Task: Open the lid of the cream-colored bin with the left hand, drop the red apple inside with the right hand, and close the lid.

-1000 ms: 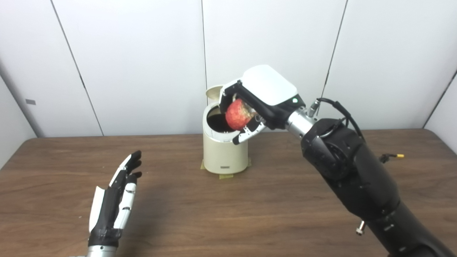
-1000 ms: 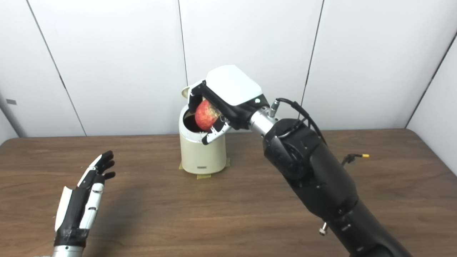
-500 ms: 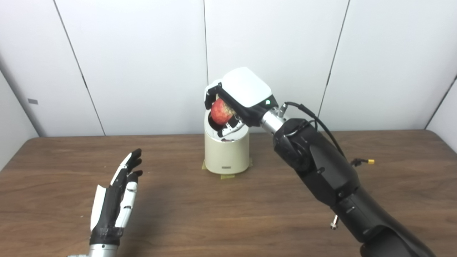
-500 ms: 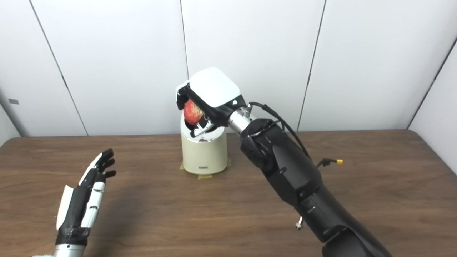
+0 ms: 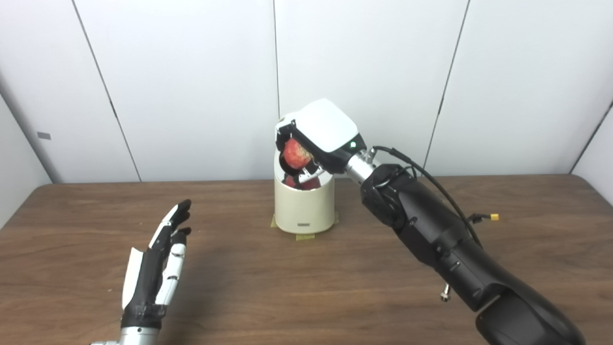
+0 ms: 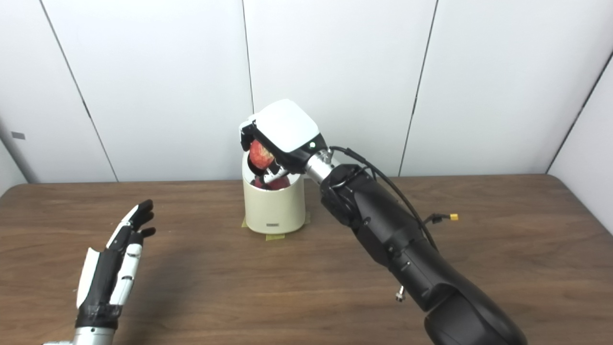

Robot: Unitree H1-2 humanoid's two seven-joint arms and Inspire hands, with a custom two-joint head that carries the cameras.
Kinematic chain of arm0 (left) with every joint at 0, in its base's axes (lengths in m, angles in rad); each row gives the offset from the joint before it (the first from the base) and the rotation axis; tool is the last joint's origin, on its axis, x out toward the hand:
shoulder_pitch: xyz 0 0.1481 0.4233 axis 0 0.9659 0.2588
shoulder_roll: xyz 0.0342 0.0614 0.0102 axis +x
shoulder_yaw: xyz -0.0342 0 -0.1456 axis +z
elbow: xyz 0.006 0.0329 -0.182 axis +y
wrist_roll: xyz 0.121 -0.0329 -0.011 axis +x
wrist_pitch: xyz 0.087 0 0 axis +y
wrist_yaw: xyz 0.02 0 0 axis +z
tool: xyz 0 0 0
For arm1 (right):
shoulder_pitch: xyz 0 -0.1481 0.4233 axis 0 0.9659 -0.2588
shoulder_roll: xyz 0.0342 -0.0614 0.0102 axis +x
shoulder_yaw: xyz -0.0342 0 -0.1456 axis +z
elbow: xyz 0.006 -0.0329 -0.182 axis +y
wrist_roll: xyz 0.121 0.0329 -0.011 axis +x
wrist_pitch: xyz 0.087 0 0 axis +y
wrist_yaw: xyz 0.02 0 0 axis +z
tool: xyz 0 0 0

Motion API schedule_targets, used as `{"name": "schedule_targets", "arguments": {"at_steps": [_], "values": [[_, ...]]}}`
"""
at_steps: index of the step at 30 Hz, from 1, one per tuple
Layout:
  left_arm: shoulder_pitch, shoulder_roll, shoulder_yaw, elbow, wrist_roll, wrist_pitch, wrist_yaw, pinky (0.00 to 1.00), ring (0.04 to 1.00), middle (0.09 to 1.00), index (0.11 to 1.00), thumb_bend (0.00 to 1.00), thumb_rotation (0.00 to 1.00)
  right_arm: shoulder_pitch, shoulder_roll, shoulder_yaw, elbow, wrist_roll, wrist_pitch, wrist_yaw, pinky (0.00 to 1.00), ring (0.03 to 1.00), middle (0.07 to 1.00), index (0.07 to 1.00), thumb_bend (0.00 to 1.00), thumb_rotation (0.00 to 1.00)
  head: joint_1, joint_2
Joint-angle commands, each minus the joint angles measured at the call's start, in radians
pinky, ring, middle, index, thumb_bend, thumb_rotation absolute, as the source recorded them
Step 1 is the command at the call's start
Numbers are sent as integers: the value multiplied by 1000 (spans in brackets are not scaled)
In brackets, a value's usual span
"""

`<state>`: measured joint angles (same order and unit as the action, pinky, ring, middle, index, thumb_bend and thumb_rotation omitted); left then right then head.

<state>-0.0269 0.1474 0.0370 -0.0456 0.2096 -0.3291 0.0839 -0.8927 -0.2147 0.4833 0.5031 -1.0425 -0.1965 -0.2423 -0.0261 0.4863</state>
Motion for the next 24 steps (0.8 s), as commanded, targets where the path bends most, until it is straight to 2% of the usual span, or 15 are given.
{"name": "schedule_targets", "arguments": {"at_steps": [1,6,11,14,15,16,17,19,24], "values": [[-1,-37,-19,40,11,-22,16,818,905,924,908,221,944,-75,-7,-5,4,-3,0,-46,343,465,567,436,493,0,0,2],[3,-42,-22,29,12,-13,14,815,901,922,908,220,930,-72,-7,-5,28,0,10,-65,325,462,575,438,491,0,2,4],[4,-43,-23,23,7,-10,11,813,899,920,905,220,918,-57,-5,-11,-7,1,70,8,338,490,588,440,489,0,2,5],[3,-41,-23,23,6,-9,9,817,904,924,909,220,920,-51,-4,-10,-29,-5,101,40,349,512,638,476,482,0,1,4],[3,-41,-23,25,7,-10,10,817,904,926,911,226,921,-49,-4,-10,-35,-8,110,45,413,556,670,485,505,73,1,4],[3,-40,-23,27,10,-14,11,815,903,926,912,228,922,-47,-4,-10,-40,-11,118,49,447,584,689,552,718,37,1,4],[2,-39,-23,29,13,-18,12,813,902,926,910,224,924,-46,-4,-9,-44,-13,123,51,485,620,715,615,859,15,1,4],[1,-39,-23,30,15,-19,14,810,900,923,906,220,924,-45,-4,-9,-50,-18,138,63,517,655,743,664,935,3,3,0],[1,-43,-22,32,15,-14,16,824,904,922,902,229,915,-37,-6,-1,-66,-59,184,72,613,782,820,757,997,43,6,-7]]}}
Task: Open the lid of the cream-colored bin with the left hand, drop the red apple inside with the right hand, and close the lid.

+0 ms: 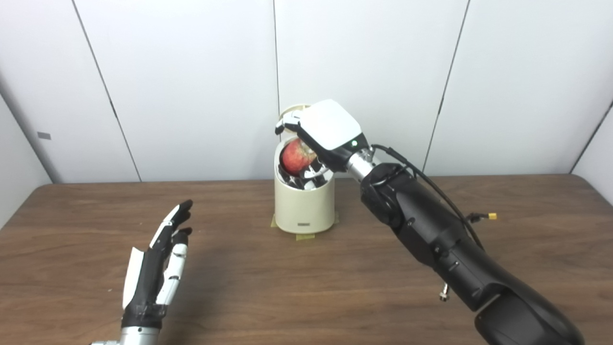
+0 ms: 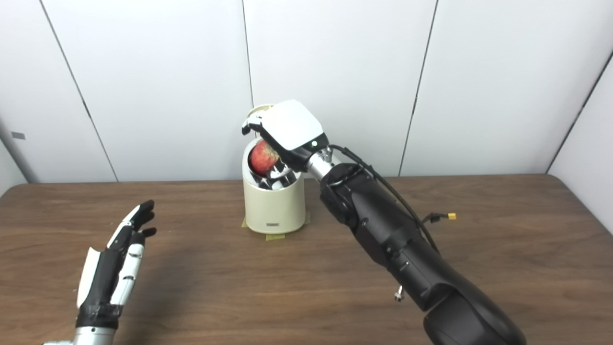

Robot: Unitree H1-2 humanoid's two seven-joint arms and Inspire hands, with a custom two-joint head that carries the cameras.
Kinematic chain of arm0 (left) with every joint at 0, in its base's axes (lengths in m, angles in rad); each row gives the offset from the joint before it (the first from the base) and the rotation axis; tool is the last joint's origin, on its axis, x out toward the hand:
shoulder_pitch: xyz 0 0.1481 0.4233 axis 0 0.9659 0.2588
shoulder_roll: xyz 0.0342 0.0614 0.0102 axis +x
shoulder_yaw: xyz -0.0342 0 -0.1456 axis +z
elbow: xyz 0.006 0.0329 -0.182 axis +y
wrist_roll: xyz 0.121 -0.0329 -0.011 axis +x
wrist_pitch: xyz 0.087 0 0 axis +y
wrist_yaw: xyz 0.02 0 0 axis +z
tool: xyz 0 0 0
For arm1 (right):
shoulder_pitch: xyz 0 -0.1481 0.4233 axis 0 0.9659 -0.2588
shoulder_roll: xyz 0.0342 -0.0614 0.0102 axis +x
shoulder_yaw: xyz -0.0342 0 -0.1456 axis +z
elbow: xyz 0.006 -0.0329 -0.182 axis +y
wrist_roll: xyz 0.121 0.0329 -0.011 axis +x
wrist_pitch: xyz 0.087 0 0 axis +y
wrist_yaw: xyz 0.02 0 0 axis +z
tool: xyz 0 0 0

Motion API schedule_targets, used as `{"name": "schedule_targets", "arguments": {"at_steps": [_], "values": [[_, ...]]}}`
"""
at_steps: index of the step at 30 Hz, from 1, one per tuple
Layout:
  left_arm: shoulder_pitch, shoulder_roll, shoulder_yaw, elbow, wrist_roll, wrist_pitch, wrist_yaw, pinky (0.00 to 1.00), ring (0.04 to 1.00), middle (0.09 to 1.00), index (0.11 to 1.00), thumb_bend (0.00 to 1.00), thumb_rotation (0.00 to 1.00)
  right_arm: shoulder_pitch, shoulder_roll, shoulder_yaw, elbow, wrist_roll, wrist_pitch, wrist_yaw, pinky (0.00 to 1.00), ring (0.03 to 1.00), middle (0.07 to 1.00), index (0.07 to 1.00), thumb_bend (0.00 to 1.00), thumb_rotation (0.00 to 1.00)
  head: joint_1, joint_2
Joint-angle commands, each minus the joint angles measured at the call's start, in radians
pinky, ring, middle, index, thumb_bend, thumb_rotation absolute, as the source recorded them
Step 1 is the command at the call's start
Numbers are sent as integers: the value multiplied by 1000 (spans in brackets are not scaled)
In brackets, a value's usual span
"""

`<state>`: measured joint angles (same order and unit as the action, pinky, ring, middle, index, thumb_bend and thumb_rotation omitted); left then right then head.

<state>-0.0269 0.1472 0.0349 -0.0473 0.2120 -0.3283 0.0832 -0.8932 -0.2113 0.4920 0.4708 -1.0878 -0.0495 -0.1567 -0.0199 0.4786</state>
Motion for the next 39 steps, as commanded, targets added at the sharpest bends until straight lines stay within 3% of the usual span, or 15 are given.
{"name": "schedule_targets", "arguments": {"at_steps": [1,4,13,15,19,21,22,24,29,30,33,36,37,39], "values": [[2,-42,-20,34,15,-15,18,821,904,922,902,232,912,-35,-11,-8,-37,-16,40,-13,633,804,833,769,999,50,0,1],[0,-43,-19,40,17,-24,20,813,901,920,903,233,914,-30,-12,-10,-36,-13,40,-22,667,841,848,781,1000,53,-1,1],[2,-47,-23,37,16,-14,15,815,895,918,900,241,901,-21,-23,-17,-47,9,9,-27,647,825,834,772,973,112,1,1],[4,-49,-25,33,16,-7,13,814,892,917,897,242,885,-11,-31,-20,-50,11,-10,-75,612,773,793,732,933,162,1,1],[7,-48,-26,27,11,1,9,816,897,922,901,235,887,56,-35,-44,-111,2,0,-200,464,566,618,566,769,321,0,4],[7,-47,-25,26,10,3,7,815,896,921,901,231,887,98,-28,-68,-155,16,6,-236,408,478,537,499,736,322,-4,5],[6,-46,-25,29,8,-1,7,812,894,920,899,231,885,121,-23,-83,-178,32,2,-250,373,439,508,490,628,242,-5,4],[5,-44,-26,34,7,-7,7,812,892,916,894,226,875,169,-13,-115,-224,70,-15,-279,321,383,464,480,538,172,-5,5],[3,-37,-25,43,5,-12,5,805,891,915,899,231,889,291,27,-206,-338,198,-70,-341,232,290,364,474,512,149,-8,6],[3,-37,-24,43,2,-11,4,806,892,915,899,232,894,322,35,-229,-363,246,-97,-348,228,286,360,474,512,147,-8,4],[0,-35,-23,48,2,-14,4,811,894,918,898,241,900,406,54,-284,-427,388,-152,-322,283,341,475,471,521,20,-10,3],[-4,-32,-23,55,5,-20,7,812,895,917,896,239,894,497,59,-320,-484,518,-175,-256,415,490,506,465,514,8,-9,3],[-5,-31,-22,57,4,-22,7,812,895,917,897,238,892,527,59,-328,-506,542,-158,-227,452,534,558,478,502,83,-11,3],[-7,-29,-21,59,2,-23,7,811,894,916,896,243,891,582,58,-342,-537,583,-136,-180,499,604,638,491,491,141,-12,2]]}}
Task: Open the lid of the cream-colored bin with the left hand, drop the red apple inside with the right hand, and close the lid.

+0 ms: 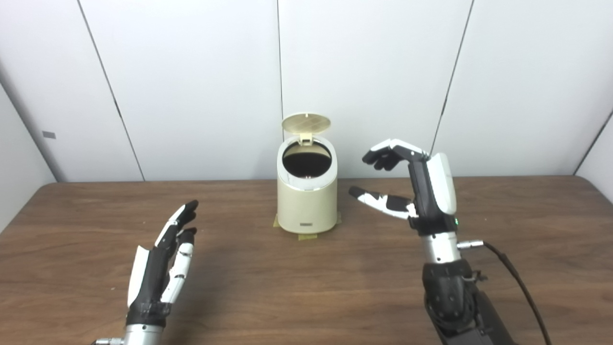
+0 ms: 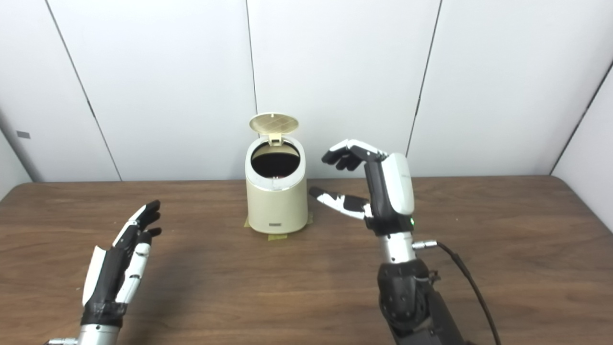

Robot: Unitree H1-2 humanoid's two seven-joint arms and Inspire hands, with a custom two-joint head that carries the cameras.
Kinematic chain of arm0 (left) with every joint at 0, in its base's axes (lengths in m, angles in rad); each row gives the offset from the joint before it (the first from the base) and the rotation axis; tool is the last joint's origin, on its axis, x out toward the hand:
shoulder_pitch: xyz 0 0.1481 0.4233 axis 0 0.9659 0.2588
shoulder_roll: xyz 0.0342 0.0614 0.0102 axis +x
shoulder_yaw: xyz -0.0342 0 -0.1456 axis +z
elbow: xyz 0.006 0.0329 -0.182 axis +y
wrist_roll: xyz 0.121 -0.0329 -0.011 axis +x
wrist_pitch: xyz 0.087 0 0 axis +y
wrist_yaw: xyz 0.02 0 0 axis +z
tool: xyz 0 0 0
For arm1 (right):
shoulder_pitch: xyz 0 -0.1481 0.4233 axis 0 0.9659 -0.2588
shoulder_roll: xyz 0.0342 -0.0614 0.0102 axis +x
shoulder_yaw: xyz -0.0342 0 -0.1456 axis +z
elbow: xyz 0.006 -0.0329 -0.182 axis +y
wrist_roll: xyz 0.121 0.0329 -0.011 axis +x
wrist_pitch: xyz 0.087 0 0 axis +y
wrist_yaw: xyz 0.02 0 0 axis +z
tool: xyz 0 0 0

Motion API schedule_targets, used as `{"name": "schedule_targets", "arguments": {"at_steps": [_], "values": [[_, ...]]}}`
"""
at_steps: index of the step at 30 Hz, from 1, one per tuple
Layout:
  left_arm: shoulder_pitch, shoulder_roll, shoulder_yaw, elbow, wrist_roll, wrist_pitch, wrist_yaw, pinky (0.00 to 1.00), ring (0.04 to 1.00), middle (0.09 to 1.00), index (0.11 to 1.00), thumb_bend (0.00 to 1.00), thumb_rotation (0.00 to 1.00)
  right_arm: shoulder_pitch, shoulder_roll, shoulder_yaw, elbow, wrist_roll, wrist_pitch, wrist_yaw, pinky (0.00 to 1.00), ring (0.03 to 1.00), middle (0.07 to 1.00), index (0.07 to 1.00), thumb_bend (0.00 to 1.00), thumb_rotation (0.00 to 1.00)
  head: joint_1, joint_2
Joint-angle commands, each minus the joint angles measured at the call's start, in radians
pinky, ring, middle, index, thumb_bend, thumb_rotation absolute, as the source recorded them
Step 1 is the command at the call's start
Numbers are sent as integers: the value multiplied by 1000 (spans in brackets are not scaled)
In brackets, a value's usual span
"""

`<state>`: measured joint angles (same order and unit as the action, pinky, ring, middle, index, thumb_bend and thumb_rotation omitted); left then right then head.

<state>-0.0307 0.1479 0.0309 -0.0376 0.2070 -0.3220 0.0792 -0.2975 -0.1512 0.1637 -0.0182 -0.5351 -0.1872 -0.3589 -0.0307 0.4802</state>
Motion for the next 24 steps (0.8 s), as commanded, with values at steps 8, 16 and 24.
{"name": "schedule_targets", "arguments": {"at_steps": [8,16,24], "values": [[-13,-19,-12,47,4,-24,9,809,896,915,895,248,906,159,12,-76,-54,126,-12,80,576,692,721,719,301,473,-1,-3],[-27,-7,-10,30,69,-30,28,754,848,861,847,184,805,205,27,-111,-34,206,-38,114,535,645,679,682,195,229,-3,-1],[-119,-43,5,-103,207,146,53,764,822,802,788,280,613,207,41,-120,-9,176,-22,116,494,612,654,646,240,153,-2,-8]]}}
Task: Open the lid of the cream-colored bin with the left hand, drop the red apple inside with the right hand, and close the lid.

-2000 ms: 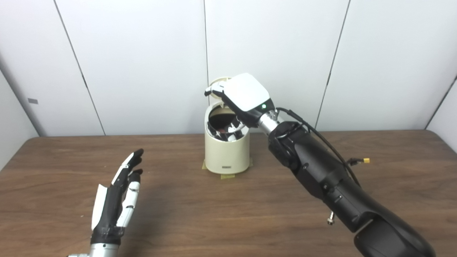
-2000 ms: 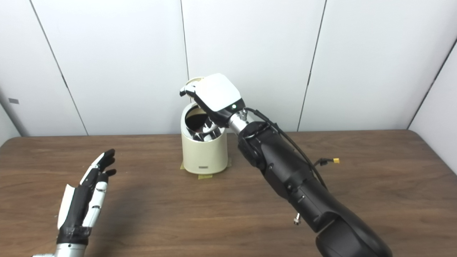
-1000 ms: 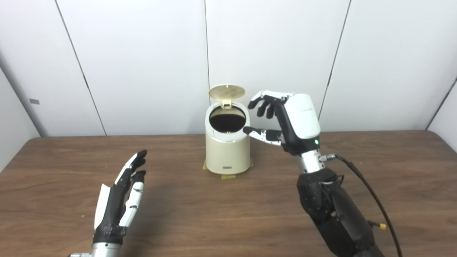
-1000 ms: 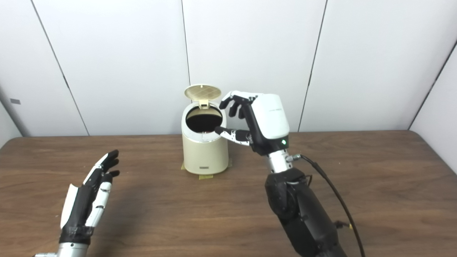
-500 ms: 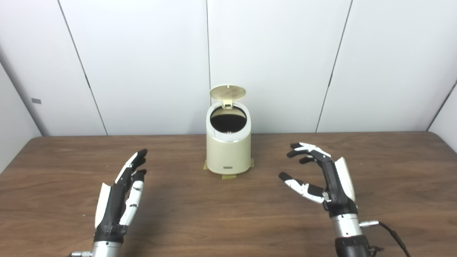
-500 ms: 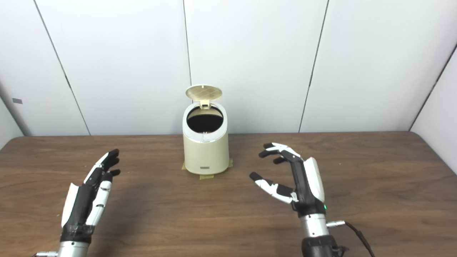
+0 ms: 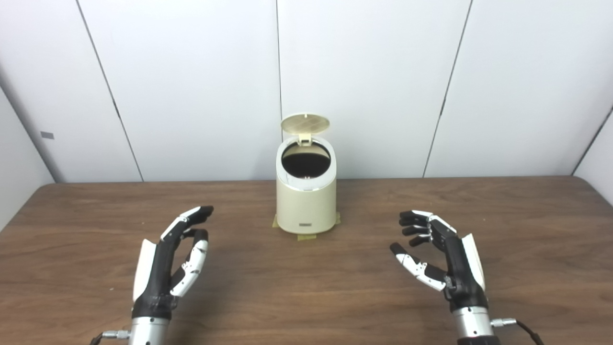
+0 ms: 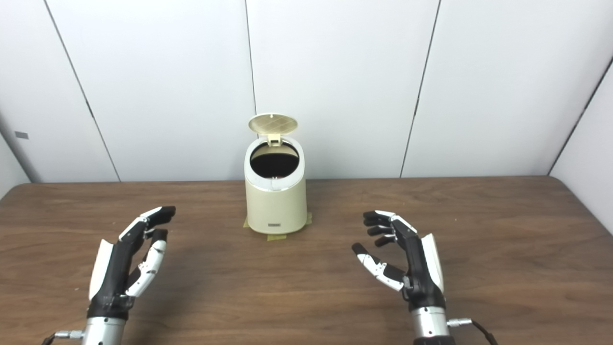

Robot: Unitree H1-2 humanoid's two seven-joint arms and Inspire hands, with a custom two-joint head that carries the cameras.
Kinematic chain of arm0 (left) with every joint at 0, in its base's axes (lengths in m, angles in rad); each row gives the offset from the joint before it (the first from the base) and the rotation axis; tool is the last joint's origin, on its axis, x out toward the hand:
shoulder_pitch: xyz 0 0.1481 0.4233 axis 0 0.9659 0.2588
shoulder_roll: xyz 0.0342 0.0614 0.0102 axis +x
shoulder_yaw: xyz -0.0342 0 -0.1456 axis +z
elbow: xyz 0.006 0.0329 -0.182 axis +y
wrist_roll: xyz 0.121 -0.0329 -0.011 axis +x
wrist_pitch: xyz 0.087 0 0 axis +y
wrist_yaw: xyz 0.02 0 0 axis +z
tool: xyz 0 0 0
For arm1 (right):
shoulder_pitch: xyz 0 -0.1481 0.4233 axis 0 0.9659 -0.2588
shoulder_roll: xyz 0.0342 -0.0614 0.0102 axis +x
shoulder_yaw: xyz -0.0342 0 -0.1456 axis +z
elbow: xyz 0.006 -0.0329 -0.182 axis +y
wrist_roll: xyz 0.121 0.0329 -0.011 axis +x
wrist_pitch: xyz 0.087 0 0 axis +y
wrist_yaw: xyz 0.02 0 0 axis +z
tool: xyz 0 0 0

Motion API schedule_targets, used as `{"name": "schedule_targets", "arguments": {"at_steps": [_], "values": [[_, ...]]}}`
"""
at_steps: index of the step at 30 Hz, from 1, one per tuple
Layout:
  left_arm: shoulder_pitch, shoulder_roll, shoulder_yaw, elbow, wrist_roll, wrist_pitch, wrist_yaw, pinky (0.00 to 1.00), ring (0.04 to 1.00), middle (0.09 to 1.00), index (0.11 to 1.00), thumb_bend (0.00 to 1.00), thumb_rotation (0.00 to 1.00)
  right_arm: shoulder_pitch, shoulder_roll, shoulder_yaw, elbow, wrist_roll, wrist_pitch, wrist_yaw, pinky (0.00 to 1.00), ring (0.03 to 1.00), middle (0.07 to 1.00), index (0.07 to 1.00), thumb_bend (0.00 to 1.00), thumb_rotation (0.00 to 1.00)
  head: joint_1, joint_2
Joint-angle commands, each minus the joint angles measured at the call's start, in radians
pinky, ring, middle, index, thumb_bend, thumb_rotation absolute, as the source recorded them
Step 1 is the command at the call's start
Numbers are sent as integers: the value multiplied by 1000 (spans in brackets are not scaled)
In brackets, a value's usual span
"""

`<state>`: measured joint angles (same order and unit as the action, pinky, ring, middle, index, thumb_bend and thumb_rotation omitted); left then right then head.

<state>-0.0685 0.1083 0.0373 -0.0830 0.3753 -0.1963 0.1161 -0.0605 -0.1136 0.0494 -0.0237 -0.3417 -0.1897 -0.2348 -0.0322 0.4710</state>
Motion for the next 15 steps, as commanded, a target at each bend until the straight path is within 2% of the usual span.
{"name": "schedule_targets", "arguments": {"at_steps": [1,2,3,4,6,8,10,11,15], "values": [[-107,-5,-5,-74,65,61,12,825,865,826,810,341,679,-30,2,-5,0,-24,-14,-7,487,606,652,644,241,151,1,0],[-123,-6,-7,-83,83,88,9,900,910,850,831,418,743,-30,2,-5,2,-29,-11,-5,474,597,650,643,241,147,2,0],[-146,-7,-11,-96,111,131,2,925,925,858,839,444,765,-31,-1,-3,6,-38,-10,-3,469,594,649,643,241,145,3,-1],[-171,-9,-15,-105,131,171,-8,962,951,872,847,514,801,-32,-3,-1,11,-48,-10,-3,468,592,646,644,237,129,2,-4],[-229,-7,-30,-122,164,242,-33,993,990,924,864,661,832,-34,-3,0,17,-59,-7,-2,459,586,643,644,240,91,3,-2],[-281,3,-54,-129,205,284,-52,999,998,968,879,774,858,-34,1,-1,15,-61,4,1,447,577,644,650,248,69,3,-1],[-334,19,-92,-135,266,308,-69,1000,1000,964,888,830,902,-32,6,-2,9,-55,21,9,435,567,643,652,253,41,6,2],[-358,23,-112,-137,292,318,-76,1000,1000,937,890,857,925,-32,6,-2,9,-52,27,12,460,585,647,655,258,26,6,2],[-425,27,-166,-150,363,352,-102,1000,1000,919,908,899,995,-34,-4,7,18,-70,14,13,463,591,646,659,248,28,8,5]]}}
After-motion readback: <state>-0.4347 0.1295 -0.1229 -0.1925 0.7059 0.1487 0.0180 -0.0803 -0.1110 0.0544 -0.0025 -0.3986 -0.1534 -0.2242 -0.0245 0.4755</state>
